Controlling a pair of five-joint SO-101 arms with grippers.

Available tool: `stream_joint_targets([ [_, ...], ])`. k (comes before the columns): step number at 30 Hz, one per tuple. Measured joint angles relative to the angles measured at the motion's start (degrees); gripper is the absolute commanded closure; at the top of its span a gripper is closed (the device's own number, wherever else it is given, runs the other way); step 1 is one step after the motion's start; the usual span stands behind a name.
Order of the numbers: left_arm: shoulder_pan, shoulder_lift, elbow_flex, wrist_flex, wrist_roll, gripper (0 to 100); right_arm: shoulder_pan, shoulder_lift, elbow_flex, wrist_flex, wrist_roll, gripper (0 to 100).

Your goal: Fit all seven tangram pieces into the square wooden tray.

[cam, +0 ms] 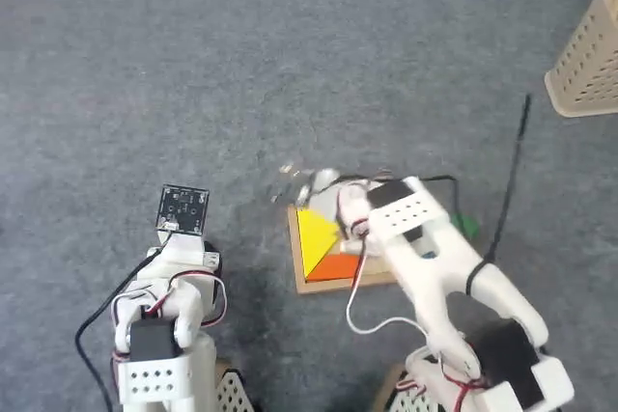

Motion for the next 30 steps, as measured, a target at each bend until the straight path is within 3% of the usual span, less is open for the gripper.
stream_joint_targets([
  [9,0.0,0.0,0.0,0.0,0.0,93,-3.6,0.0,0.53,-0.35,3.16,98.3],
  [17,0.0,0.0,0.0,0.0,0.0,93,-3.69,0.0,0.53,0.0,2.99,85.6],
  [30,0.0,0.0,0.0,0.0,0.0,93,-3.69,0.0,0.53,1.14,1.85,82.3],
])
